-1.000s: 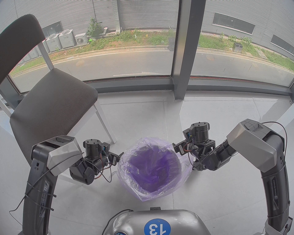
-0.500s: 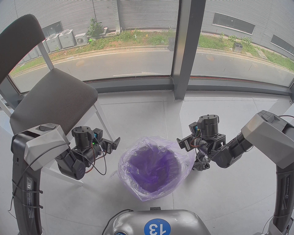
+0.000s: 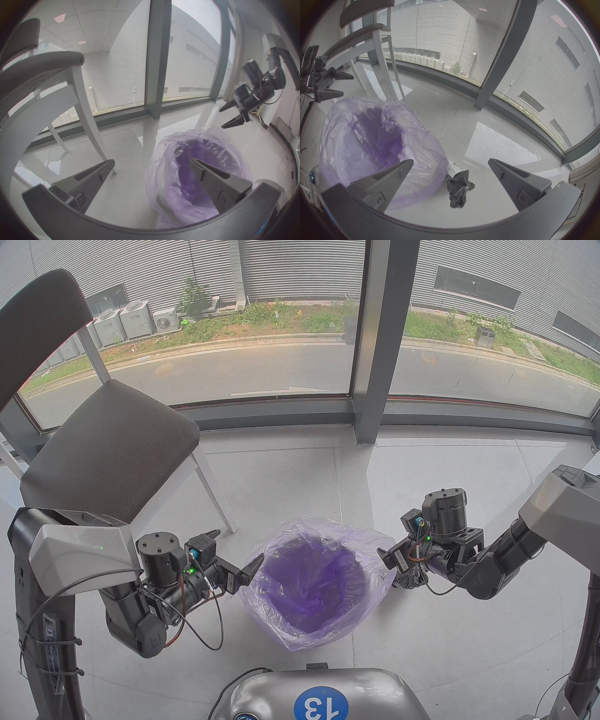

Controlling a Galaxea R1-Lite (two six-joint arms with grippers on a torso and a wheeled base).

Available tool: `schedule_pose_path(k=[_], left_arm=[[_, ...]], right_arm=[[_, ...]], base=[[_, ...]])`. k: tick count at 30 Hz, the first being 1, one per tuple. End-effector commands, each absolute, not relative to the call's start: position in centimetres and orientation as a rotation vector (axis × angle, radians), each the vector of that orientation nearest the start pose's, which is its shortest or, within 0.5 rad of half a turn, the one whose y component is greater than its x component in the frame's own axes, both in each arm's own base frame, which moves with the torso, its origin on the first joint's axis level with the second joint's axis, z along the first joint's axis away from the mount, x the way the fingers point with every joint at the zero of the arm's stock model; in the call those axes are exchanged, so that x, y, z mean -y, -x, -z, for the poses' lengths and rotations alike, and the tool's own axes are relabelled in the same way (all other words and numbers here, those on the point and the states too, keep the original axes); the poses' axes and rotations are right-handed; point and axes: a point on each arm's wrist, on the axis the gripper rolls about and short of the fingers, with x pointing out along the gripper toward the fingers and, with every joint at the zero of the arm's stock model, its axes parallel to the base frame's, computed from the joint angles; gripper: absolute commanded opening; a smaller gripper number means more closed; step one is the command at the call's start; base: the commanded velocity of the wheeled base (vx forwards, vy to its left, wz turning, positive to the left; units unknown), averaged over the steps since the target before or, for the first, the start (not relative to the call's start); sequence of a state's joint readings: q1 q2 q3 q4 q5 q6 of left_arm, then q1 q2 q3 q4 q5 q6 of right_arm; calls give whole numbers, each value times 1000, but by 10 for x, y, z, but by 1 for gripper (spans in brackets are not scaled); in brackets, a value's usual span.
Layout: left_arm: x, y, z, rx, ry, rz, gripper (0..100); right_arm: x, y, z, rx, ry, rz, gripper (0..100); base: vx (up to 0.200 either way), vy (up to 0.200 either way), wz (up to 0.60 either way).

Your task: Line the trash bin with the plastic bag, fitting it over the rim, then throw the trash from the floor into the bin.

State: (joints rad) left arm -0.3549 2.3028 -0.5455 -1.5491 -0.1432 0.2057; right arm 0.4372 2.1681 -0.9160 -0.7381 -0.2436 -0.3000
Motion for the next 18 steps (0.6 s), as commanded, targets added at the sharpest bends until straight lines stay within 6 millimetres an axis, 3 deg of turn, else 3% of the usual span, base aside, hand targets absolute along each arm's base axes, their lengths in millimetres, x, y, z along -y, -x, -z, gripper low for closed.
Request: schedule_pose_path(k=[1,18], left_arm=[[121,-306,4,-241,-234,546,100],[96,-306,19,-309,-258,486,100]], right_arm=[[-156,-343,-52,-477,479,-270,100],[-156,-347,-36,-508,488,-270,100]], base=[[0,0,0],[0,0,0]])
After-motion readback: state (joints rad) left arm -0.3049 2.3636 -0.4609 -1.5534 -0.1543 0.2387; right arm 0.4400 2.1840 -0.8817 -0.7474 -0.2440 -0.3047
